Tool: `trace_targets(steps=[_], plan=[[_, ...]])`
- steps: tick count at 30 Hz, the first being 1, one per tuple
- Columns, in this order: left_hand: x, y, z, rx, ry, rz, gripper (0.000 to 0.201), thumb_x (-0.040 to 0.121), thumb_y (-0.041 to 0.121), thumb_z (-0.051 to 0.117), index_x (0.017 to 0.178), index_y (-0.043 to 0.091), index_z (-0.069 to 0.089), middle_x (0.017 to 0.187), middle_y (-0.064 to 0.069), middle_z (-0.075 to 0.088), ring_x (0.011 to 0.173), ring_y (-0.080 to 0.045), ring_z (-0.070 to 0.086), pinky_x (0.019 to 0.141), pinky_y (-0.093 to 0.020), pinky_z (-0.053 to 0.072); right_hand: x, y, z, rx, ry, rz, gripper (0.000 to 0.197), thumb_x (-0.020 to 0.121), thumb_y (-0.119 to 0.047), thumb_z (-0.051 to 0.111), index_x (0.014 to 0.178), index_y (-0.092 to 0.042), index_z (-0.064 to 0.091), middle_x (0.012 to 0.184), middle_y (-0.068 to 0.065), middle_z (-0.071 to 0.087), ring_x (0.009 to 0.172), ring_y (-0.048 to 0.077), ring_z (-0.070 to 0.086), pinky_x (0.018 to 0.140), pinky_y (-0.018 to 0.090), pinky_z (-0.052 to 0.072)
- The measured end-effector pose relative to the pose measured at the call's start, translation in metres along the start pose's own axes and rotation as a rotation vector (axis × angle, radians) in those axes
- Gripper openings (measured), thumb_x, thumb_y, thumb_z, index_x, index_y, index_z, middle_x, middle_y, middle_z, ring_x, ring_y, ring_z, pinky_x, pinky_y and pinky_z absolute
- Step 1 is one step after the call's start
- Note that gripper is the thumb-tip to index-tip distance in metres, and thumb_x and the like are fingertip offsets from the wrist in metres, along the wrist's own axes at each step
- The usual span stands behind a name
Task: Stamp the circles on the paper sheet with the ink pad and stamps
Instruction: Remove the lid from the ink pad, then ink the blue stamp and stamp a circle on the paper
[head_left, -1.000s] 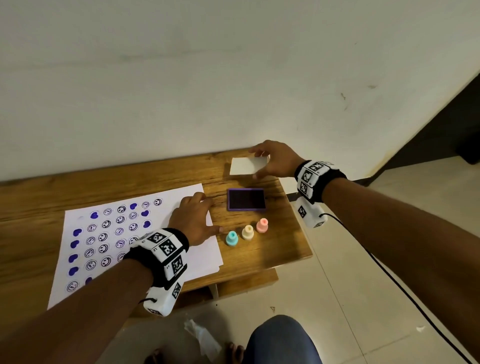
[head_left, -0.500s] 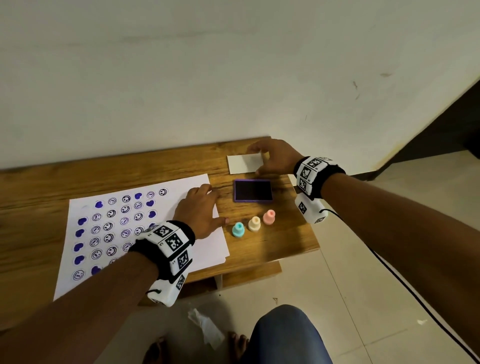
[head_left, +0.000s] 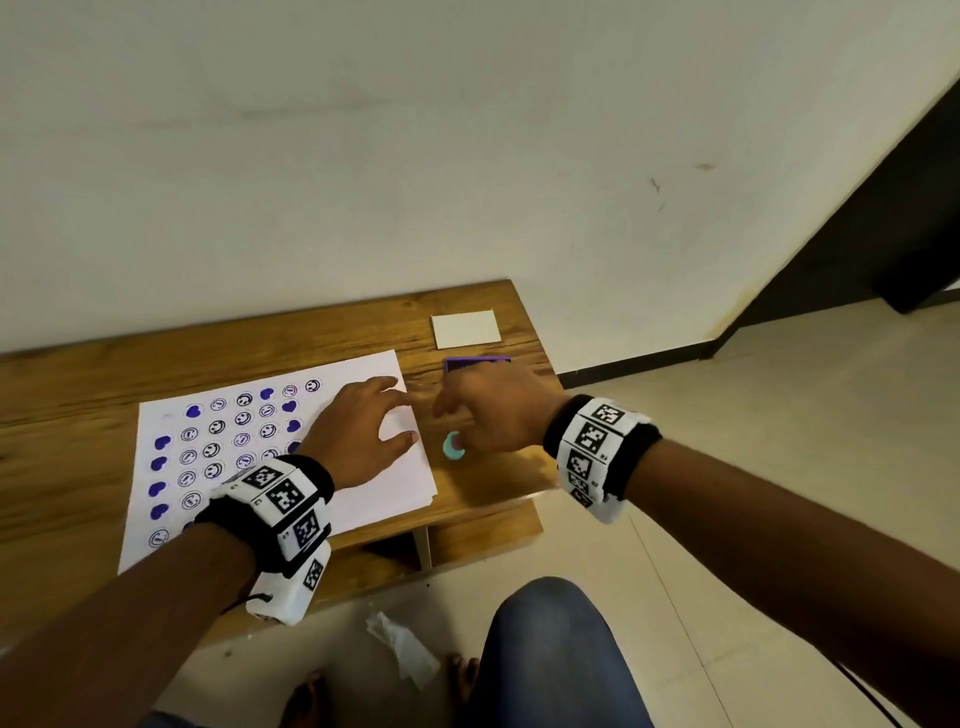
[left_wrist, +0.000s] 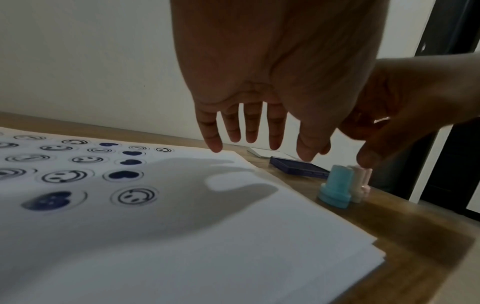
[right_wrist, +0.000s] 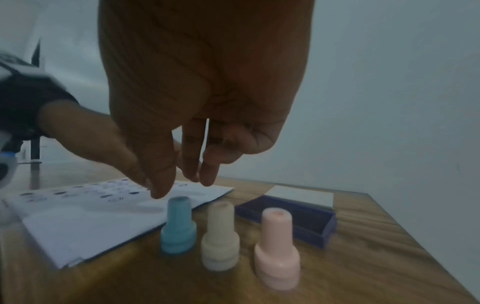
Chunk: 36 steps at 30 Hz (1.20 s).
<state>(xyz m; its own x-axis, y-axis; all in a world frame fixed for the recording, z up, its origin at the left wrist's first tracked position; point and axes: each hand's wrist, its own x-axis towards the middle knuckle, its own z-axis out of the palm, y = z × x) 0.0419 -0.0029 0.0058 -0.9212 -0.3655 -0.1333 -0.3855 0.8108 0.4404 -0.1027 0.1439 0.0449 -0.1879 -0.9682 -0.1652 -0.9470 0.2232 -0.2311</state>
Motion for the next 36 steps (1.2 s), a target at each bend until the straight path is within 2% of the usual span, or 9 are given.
trace_targets(steps=[5,8,15,18,20,25,28,33,36], plan=[[-0.021,0.009,0.003,-0.115,0.051,0.045,0.039,0.087,0.036,0.064,0.123,0.021,0.061,0.131,0.001,0.056,0.119,-0.02,0.051,0.097,-0.031,0.041,-0.009,-0.007,0.013,-0.054,0.007,0.034,0.034,0.087,-0.035,0.073,0.118,-0.022,0.07,0.114,-0.003,0.071,0.1,0.018,0.066,0.071,0.024,0.046],[-0.031,0.01,0.009,-0.246,0.064,0.019,0.037,0.086,0.031,0.066,0.121,0.021,0.062,0.126,0.004,0.059,0.113,-0.017,0.056,0.093,-0.033,0.049,-0.013,-0.01,0.014,0.004,0.036,0.051,0.03,0.089,-0.033,0.071,0.116,-0.02,0.072,0.111,-0.003,0.073,0.097,0.015,0.066,0.07,0.021,0.044],[-0.048,0.026,0.023,-0.649,0.076,-0.089,0.065,0.078,0.025,0.076,0.136,0.024,0.048,0.134,0.008,0.053,0.117,-0.012,0.054,0.087,-0.027,0.051,-0.02,-0.014,0.001,0.447,0.148,0.157,0.023,0.085,-0.029,0.076,0.106,-0.019,0.077,0.094,-0.008,0.072,0.07,-0.002,0.057,0.063,0.013,0.037],[-0.049,0.036,0.021,-0.732,0.123,-0.115,0.06,0.078,0.026,0.077,0.133,0.025,0.053,0.125,0.01,0.059,0.107,-0.009,0.058,0.076,-0.015,0.051,-0.023,-0.016,-0.001,0.617,0.163,0.177,0.017,0.084,-0.023,0.078,0.1,-0.019,0.079,0.086,-0.009,0.071,0.067,-0.01,0.056,0.063,0.012,0.038],[-0.049,0.043,0.019,-0.769,0.167,-0.127,0.051,0.078,0.024,0.076,0.126,0.024,0.06,0.114,0.011,0.065,0.099,-0.008,0.063,0.07,-0.012,0.052,-0.025,-0.015,-0.001,0.697,0.176,0.19,0.015,0.082,-0.02,0.079,0.097,-0.016,0.079,0.084,-0.006,0.072,0.065,-0.007,0.057,0.065,0.016,0.041],[-0.05,0.052,0.014,-0.845,0.231,-0.137,0.043,0.079,0.021,0.075,0.12,0.017,0.067,0.101,0.007,0.074,0.09,-0.008,0.07,0.074,-0.016,0.055,-0.029,-0.012,-0.001,0.829,0.203,0.22,0.015,0.082,-0.014,0.078,0.098,-0.014,0.079,0.089,-0.001,0.077,0.082,0.012,0.07,0.072,0.022,0.053],[-0.052,0.056,0.01,-0.905,0.233,-0.138,0.044,0.077,0.02,0.077,0.119,0.015,0.067,0.102,0.003,0.075,0.091,-0.009,0.071,0.079,-0.022,0.057,-0.032,-0.009,-0.001,0.975,0.211,0.245,0.014,0.085,-0.007,0.074,0.099,-0.007,0.078,0.084,-0.003,0.076,0.076,0.008,0.07,0.069,0.02,0.054],[-0.051,0.058,0.006,-0.939,0.218,-0.132,0.042,0.075,0.015,0.078,0.116,0.012,0.068,0.098,0.004,0.075,0.088,-0.003,0.071,0.073,-0.014,0.055,-0.036,-0.011,0.006,1.106,0.194,0.266,0.016,0.087,-0.015,0.075,0.101,-0.008,0.077,0.091,0.015,0.076,0.073,0.016,0.067,0.064,0.024,0.055],[-0.052,0.058,0.006,-0.942,0.195,-0.14,0.041,0.076,0.017,0.077,0.117,0.013,0.068,0.1,0.004,0.075,0.091,-0.005,0.071,0.08,-0.02,0.057,-0.037,-0.008,0.01,1.164,0.189,0.251,0.019,0.088,-0.015,0.075,0.103,-0.004,0.077,0.092,0.016,0.076,0.07,0.01,0.068,0.065,0.022,0.055]])
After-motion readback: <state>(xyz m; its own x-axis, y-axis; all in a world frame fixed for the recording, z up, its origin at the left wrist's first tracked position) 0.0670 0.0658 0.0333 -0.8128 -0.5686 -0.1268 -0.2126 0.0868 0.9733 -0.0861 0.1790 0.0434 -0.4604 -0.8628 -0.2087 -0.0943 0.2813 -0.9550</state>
